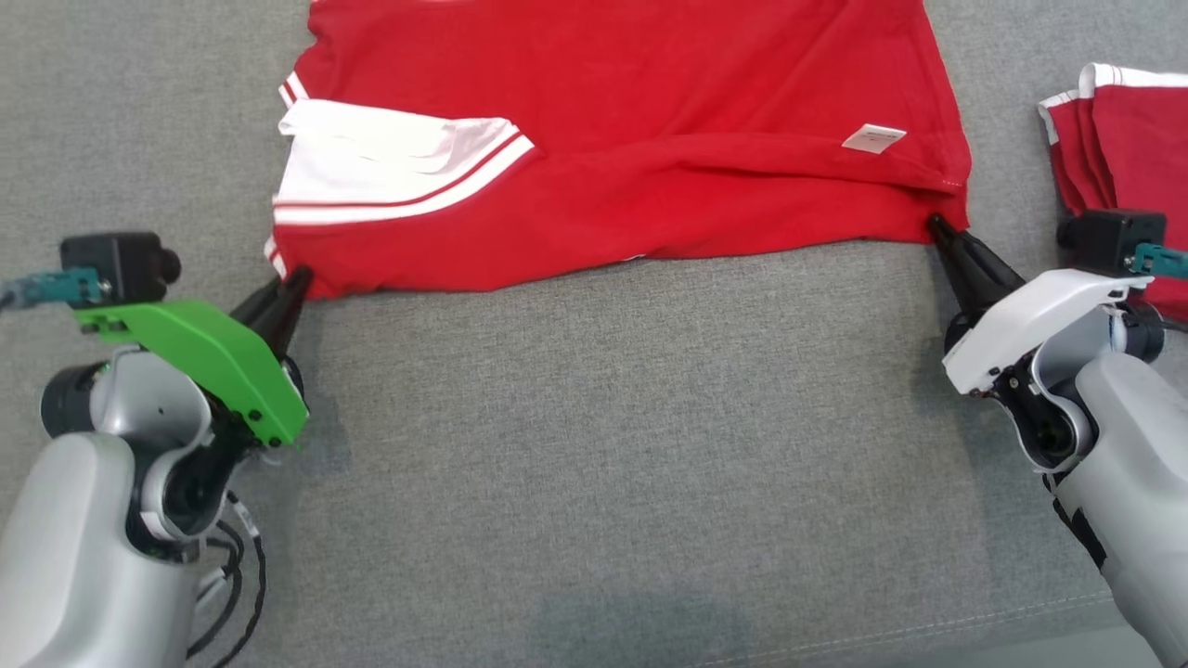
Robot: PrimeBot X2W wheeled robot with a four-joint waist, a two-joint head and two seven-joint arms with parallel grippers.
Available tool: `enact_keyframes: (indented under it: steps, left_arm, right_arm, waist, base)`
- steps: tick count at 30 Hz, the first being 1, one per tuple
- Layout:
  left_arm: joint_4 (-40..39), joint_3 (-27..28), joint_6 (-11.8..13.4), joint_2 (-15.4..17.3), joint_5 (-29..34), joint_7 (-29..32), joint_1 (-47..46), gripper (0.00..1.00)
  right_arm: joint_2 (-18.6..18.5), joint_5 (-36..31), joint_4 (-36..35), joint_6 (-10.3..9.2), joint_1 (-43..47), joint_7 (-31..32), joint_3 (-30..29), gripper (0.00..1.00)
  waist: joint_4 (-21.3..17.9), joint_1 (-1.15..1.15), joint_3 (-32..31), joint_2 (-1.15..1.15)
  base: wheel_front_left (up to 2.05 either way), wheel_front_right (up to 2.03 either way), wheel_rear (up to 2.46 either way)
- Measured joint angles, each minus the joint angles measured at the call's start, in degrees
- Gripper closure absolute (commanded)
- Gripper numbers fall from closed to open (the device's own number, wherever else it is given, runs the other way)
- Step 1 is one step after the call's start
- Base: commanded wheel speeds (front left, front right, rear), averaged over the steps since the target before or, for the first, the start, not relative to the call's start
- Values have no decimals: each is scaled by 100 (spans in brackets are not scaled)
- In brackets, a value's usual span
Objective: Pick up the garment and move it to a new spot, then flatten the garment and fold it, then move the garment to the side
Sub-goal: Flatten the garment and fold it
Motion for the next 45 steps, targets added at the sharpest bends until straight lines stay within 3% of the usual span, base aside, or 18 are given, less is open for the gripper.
enact_keyframes:
  steps: [10, 19, 29, 37, 42, 45]
  left_arm:
    - [-448, 399, -44, 109, -553, 411, -463, 100]
    - [-810, 523, 34, 88, -764, 609, -311, 100]
    - [-1167, 646, 167, -176, -769, 275, 875, 100]
    - [-1661, 1010, 343, -570, -805, -164, 1918, 100]
    - [-1817, 918, 359, -960, -1002, -268, 2463, 100]
    - [-1789, 848, 359, -907, -831, -337, 2741, 100]
  right_arm:
    - [-547, 968, -499, 0, -325, 715, -242, 100]
    - [-847, 1184, -744, 0, -99, 1057, -243, 100]
    - [-882, 1303, -887, 1, 872, 1020, -140, 100]
    - [-860, 1428, -897, 16, 1667, 801, -169, 100]
    - [-924, 1560, -916, 42, 2152, 578, -347, 100]
    - [-925, 1559, -951, 42, 2292, 494, -341, 100]
  waist:
    - [47, 0, -314, 0]
    - [32, 0, -526, 0]
    - [2, 0, -595, 0]
    - [-31, 0, -678, 0]
    - [-7, 0, -685, 0]
    - [44, 0, -664, 0]
  base:
    - [0, 0, 0]
    - [0, 0, 0]
    - [0, 0, 0]
    - [0, 0, 0]
    - [0, 0, 0]
    - [0, 0, 0]
